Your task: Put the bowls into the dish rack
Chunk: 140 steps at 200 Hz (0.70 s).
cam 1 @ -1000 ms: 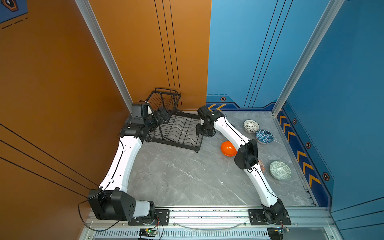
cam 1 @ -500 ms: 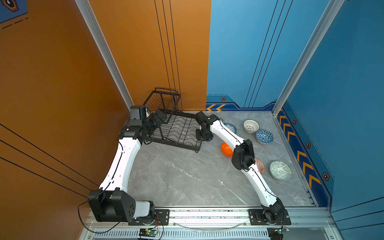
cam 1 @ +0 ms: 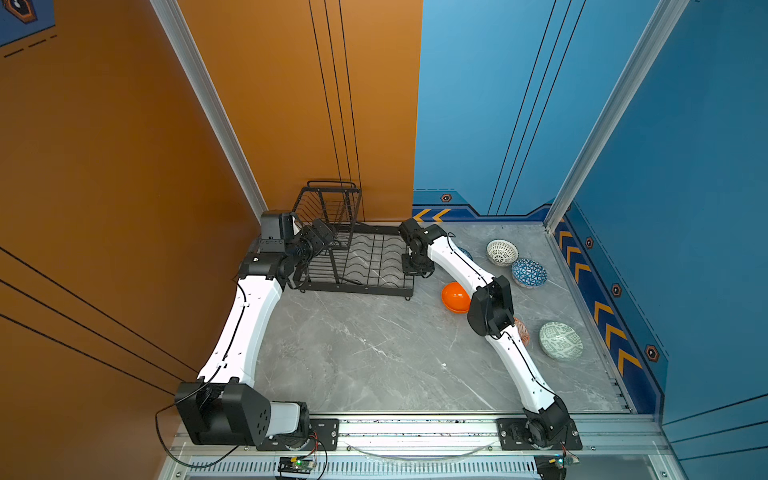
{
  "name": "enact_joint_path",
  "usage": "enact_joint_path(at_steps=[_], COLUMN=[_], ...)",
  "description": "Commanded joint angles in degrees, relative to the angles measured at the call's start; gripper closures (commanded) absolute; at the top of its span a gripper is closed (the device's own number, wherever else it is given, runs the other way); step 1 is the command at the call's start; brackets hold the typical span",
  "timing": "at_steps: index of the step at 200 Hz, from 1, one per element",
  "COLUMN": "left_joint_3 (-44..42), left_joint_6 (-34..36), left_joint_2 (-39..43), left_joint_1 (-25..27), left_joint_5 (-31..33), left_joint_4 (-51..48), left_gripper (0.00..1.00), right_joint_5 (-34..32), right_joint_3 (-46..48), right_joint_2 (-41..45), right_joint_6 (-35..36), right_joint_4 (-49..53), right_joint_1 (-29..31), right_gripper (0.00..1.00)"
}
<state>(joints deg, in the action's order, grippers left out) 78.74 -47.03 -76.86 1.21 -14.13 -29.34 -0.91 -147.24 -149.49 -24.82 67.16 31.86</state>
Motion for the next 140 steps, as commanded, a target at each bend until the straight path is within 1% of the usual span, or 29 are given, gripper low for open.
enact_joint_path(at_steps=[1, 20, 47, 55, 79, 96, 106, 140], left_joint_3=[-0.69, -0.61, -0.65, -0.56, -0.01, 1.03, 1.88, 5.80], left_joint_6=[-0.56, -0.53, -0.52, -0.41, -0.26, 0.41, 1.02, 3.48], left_joint_2=[1.56, 1.74, 1.79, 1.65, 1.10, 0.50, -0.06, -2.66], left_joint_1=[0.67, 1.20, 1.68, 1.77, 2.08, 2.37, 2.48, 2.65], left_joint_5=[-0.57, -0.20, -0.09, -0.10, 0.36, 0.98, 1.44, 1.97], left_joint_4=[0.51, 0.50, 0.51, 0.51, 0.51, 0.52, 0.59, 1.92], left_gripper=[0.02, 0.02, 0.02, 0.02, 0.02, 0.02, 0.02, 0.02], right_joint_5=[-3.07, -3.75, -2.87, -2.12, -0.51, -0.41, -0.25, 0.03], right_joint_3=[0.86, 1.52, 1.70, 1.76, 1.16, 0.24, -0.29, -2.15], right_joint_2=[2.09, 2.56, 2.98, 3.02, 3.05, 3.06, 3.40, 5.92], right_joint_6=[8.95, 10.51, 11.71, 11.71, 11.20, 10.74, 10.15, 7.87], right_joint_4=[3.76, 3.77, 3.55, 3.40, 2.74, 2.72, 2.66, 1.89], right_joint_1=[-1.99, -3.69, -5.61, -5.91, -5.72, -5.07, -4.64, -3.56], right_gripper=[1.00, 1.00, 1.00, 0.98, 0.87, 0.74, 0.67, 0.54])
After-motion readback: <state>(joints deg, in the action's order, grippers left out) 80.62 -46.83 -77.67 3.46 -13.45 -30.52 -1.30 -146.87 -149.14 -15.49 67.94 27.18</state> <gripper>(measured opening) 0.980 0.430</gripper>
